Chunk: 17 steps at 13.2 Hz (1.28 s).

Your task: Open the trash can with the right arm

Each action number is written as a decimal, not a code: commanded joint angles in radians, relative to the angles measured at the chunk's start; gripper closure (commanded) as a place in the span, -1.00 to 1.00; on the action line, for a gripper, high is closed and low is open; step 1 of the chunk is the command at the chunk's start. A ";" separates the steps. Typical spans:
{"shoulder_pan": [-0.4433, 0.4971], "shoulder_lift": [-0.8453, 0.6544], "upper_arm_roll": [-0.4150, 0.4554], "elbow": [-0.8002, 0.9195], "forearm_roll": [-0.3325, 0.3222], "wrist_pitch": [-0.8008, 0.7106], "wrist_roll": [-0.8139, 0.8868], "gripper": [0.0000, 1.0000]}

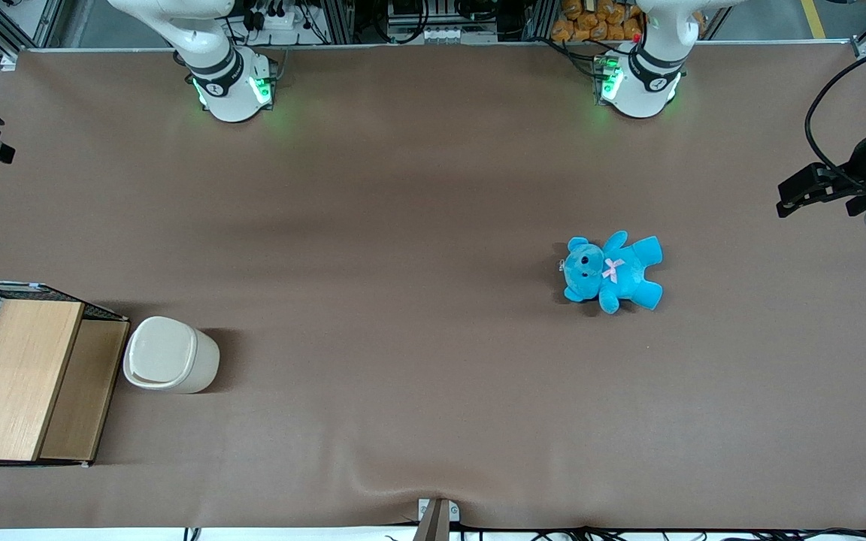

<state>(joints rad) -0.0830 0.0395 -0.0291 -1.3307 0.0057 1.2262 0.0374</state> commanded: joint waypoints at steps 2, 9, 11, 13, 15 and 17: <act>-0.001 -0.041 0.017 -0.025 -0.023 -0.014 0.027 -1.00; -0.001 -0.036 0.018 -0.025 -0.026 0.003 0.027 -1.00; -0.003 -0.036 0.017 -0.025 -0.026 0.004 0.029 -1.00; -0.001 -0.036 0.018 -0.025 -0.024 0.004 0.029 -1.00; -0.001 -0.038 0.017 -0.025 -0.026 0.009 0.029 -1.00; -0.001 -0.038 0.017 -0.025 -0.024 0.009 0.029 -1.00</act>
<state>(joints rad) -0.0827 0.0251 -0.0189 -1.3321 -0.0046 1.2233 0.0494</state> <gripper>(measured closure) 0.000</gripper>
